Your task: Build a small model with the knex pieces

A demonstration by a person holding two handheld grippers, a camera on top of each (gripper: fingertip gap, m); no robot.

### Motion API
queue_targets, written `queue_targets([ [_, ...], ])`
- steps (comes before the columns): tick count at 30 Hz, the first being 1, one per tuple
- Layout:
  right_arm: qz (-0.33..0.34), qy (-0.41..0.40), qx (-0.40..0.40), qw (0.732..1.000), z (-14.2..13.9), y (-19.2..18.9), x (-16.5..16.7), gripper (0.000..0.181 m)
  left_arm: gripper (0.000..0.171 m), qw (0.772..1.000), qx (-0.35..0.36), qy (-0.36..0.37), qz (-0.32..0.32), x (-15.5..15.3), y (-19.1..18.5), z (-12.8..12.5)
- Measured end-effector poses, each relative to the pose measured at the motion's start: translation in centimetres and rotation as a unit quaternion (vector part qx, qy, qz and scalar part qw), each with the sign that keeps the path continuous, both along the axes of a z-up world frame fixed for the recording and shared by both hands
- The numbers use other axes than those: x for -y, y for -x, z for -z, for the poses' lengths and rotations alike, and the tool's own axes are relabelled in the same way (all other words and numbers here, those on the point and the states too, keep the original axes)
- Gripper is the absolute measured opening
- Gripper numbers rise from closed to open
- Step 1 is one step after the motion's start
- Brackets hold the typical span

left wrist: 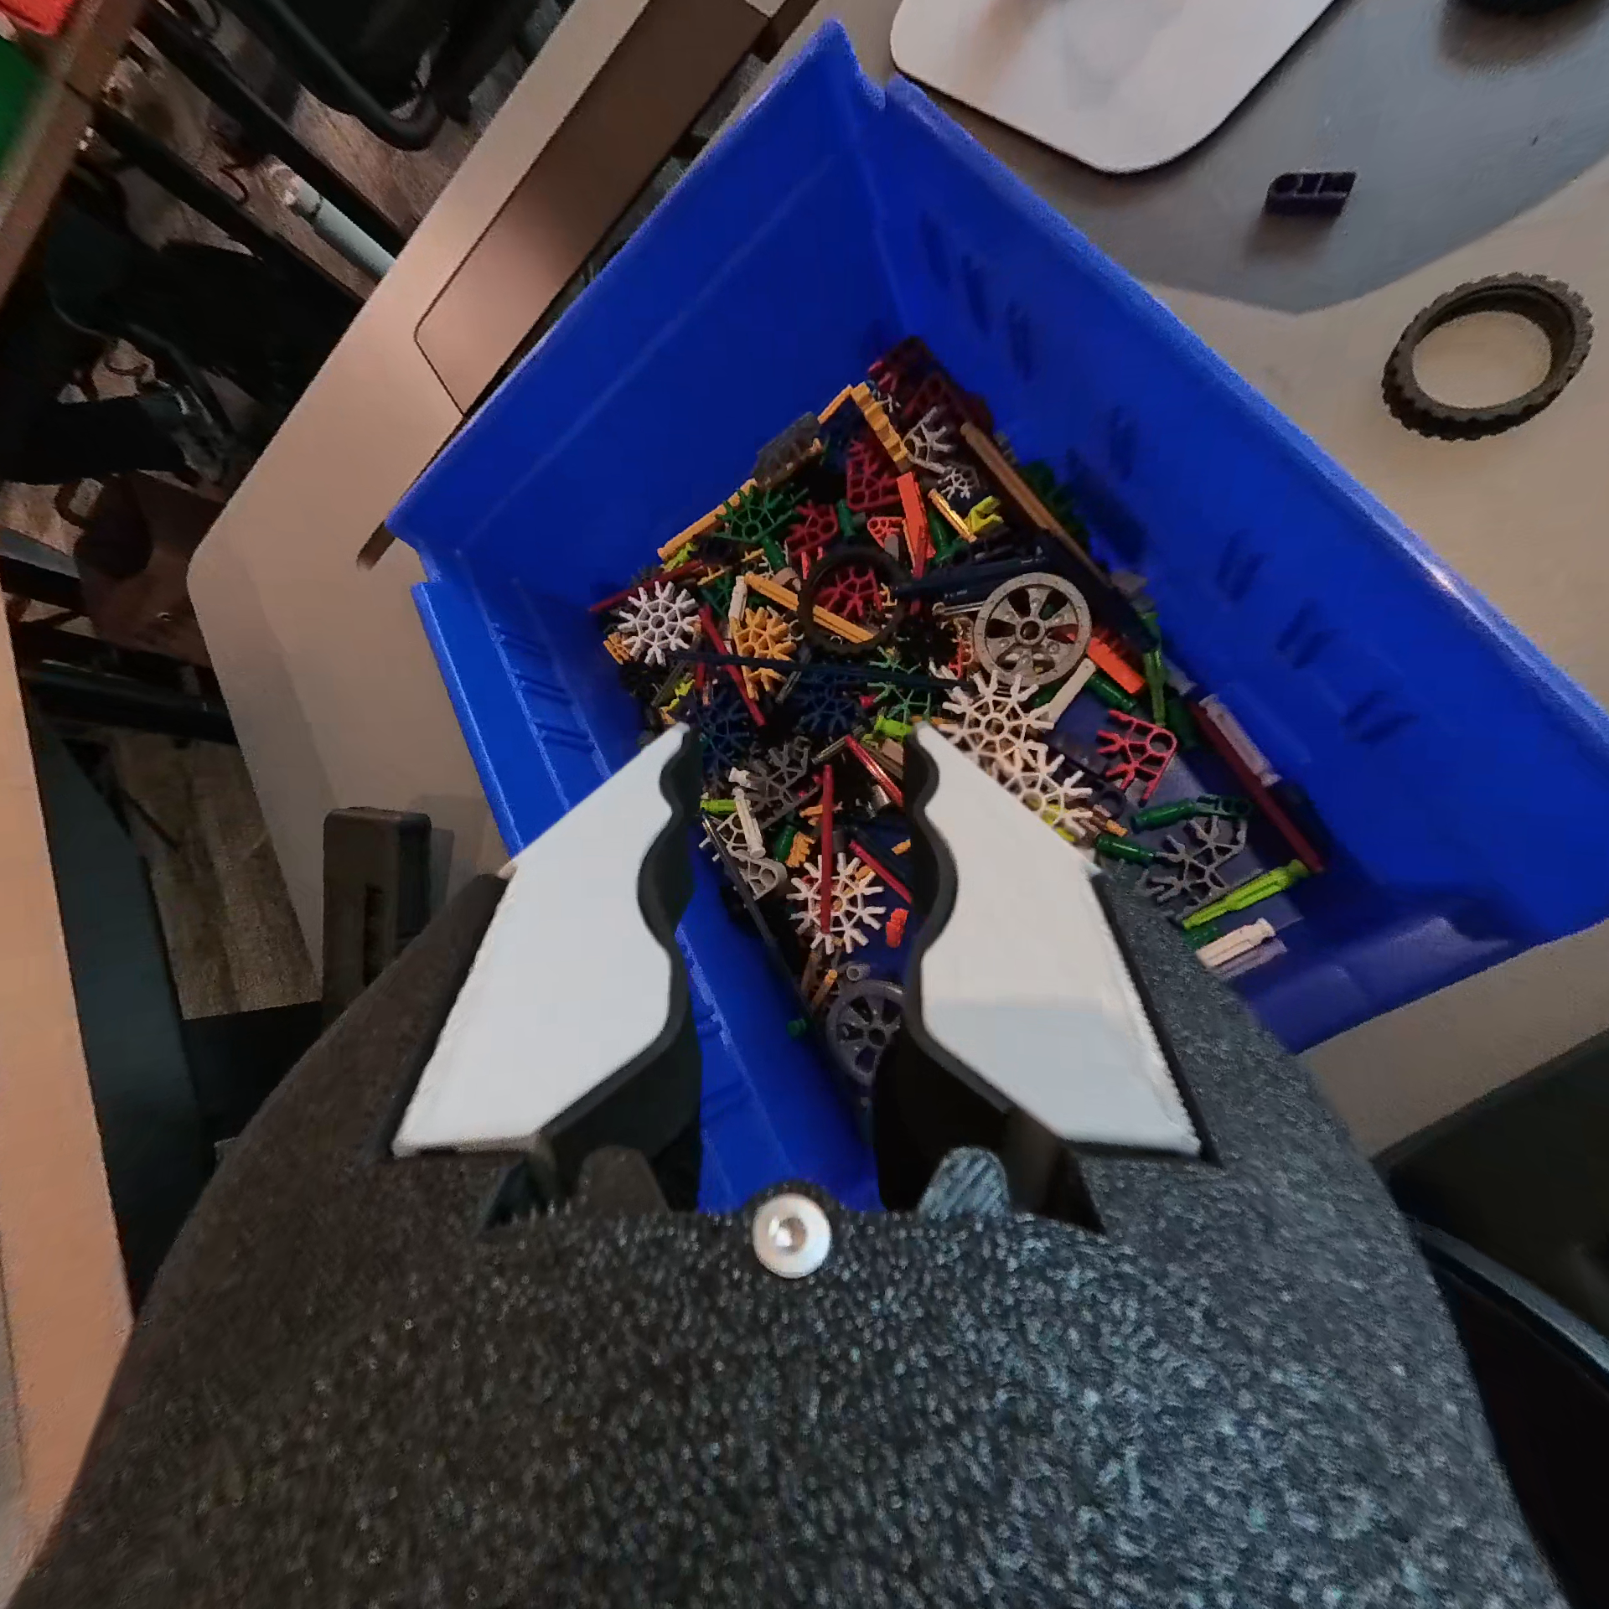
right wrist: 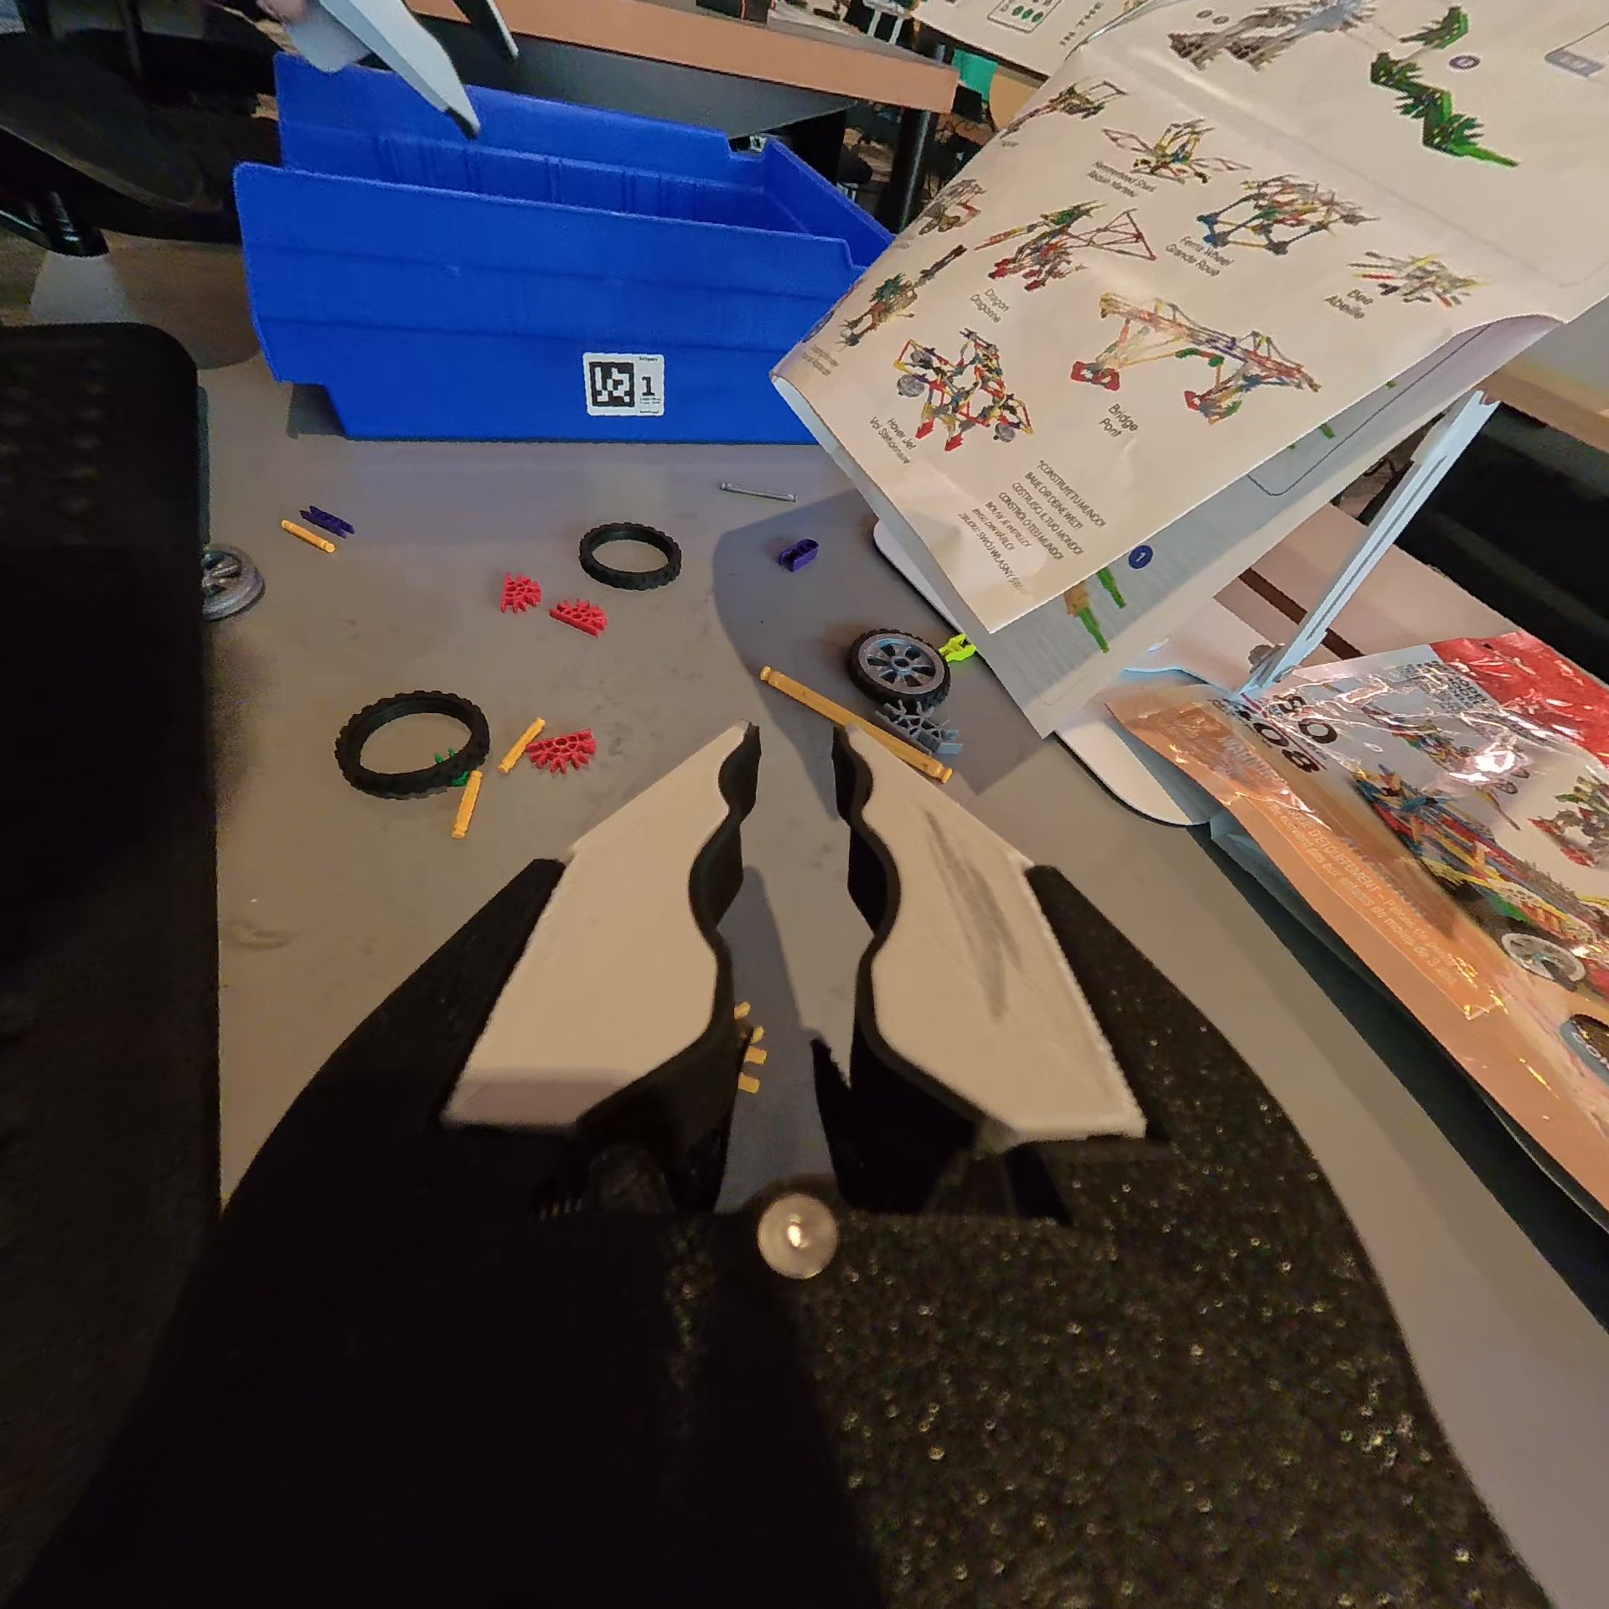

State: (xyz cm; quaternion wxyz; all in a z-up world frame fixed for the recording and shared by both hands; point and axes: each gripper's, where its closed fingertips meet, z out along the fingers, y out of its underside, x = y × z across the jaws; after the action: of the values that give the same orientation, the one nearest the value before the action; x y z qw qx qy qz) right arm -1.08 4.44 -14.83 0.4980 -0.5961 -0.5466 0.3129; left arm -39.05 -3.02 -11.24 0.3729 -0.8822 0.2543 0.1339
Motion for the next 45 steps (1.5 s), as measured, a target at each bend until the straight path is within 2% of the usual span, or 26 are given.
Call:
queue_targets([
  [5,-0.002,0.002,0.004,1.000,0.2,0.1,0.1,0.017,0.046,1.000,-0.010,0.020,0.008,0.1,0.5,0.2],
  [10,-0.001,0.003,0.008,1.000,0.4,0.1,0.0,0.017,0.045,0.998,-0.010,0.060,0.023,-0.5,0.5,1.8],
  [15,-0.002,0.004,0.011,1.000,0.6,0.2,0.1,0.017,0.042,0.992,-0.056,0.101,0.041,-1.7,1.2,3.3],
  [18,-0.002,0.007,0.013,1.000,0.8,0.2,0.0,0.017,0.039,0.990,-0.076,0.104,0.050,-3.4,1.7,3.2],
  [21,-0.002,0.006,0.015,1.000,0.8,0.2,0.0,0.017,0.037,0.990,-0.067,0.109,0.061,-5.8,1.6,3.2],
  [27,0.002,0.010,0.016,1.000,1.0,0.1,-0.2,0.017,0.037,0.976,-0.114,0.161,0.092,-8.4,2.7,4.3],
  [30,0.002,0.015,0.019,1.000,1.2,0.1,-0.3,0.017,0.042,0.975,-0.077,0.190,0.083,-9.0,2.8,4.9],
  [32,0.002,0.016,0.021,1.000,1.4,0.2,-0.3,0.017,0.047,0.969,-0.057,0.224,0.088,-8.8,2.7,6.0],
  [37,0.004,0.014,0.025,1.000,1.5,0.1,-0.4,0.017,0.047,0.950,-0.051,0.299,0.070,-8.0,3.5,9.0],
  [40,0.006,0.013,0.025,1.000,1.5,0.1,-0.5,0.017,0.039,0.944,-0.034,0.324,0.057,-7.5,3.5,9.7],
  [42,0.006,0.012,0.025,1.000,1.4,0.1,-0.4,0.017,0.027,0.941,-0.035,0.332,0.052,-7.2,3.6,10.0],
  [45,0.005,0.010,0.025,1.000,1.3,0.1,-0.4,0.017,0.024,0.941,-0.028,0.332,0.058,-6.7,3.1,10.0],
])
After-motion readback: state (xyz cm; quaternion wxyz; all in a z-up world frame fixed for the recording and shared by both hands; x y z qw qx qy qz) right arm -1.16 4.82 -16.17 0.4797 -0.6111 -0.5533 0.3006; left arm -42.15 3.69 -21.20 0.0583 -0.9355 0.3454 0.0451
